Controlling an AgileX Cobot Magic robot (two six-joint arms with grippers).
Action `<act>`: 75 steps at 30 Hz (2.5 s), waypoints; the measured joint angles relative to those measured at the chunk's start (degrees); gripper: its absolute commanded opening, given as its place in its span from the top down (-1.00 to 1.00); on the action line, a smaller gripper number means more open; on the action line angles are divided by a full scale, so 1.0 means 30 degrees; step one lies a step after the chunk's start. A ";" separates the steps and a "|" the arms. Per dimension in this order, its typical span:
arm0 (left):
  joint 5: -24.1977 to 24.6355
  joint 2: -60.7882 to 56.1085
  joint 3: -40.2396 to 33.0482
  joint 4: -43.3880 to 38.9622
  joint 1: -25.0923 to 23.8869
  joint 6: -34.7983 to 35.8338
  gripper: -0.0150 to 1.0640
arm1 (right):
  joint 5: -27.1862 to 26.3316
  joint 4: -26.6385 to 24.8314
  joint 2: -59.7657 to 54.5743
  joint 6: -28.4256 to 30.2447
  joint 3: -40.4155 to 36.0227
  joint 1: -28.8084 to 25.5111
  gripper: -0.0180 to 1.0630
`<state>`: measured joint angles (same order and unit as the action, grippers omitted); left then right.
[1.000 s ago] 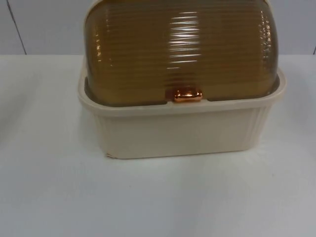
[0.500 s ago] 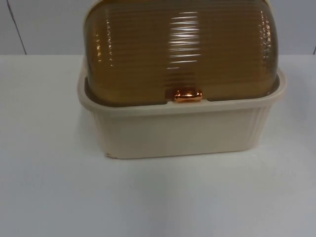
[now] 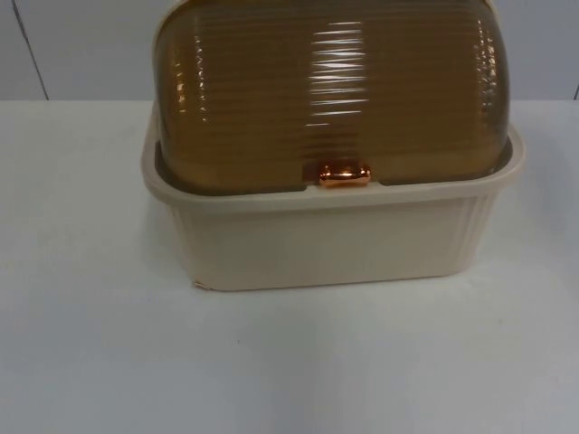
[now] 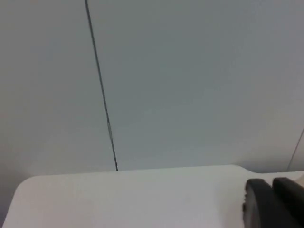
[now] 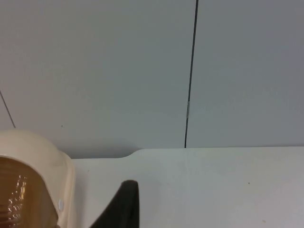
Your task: Open the box lid with the left hand, place the block into the box with the right hand, then close the box lid with the left hand.
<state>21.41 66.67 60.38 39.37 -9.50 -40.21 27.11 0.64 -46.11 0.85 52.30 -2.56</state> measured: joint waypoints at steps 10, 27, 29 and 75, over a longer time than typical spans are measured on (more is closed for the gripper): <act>-0.0496 -0.0031 -0.0166 0.1225 0.0232 0.0158 -0.97 | 0.0000 0.0000 0.0000 0.0000 0.0000 0.0000 -0.97; 0.0434 -0.0554 -0.0166 0.1233 0.0658 0.0158 -0.97 | -0.0312 0.0000 0.0000 -0.0043 0.0000 0.0000 -0.97; 0.0899 -0.0922 -0.0166 0.1233 0.0658 0.0209 -0.97 | -0.0242 0.0000 0.0000 -0.0043 0.0000 0.0000 -0.97; 0.8806 -2.1169 -0.0198 -0.6181 0.2851 0.6581 -0.97 | 1.0268 -0.0069 1.4827 -0.0063 0.3580 0.0651 -0.97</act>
<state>47.83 3.16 59.79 20.83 -0.95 -20.47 57.91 0.43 -1.63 0.66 63.04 -0.61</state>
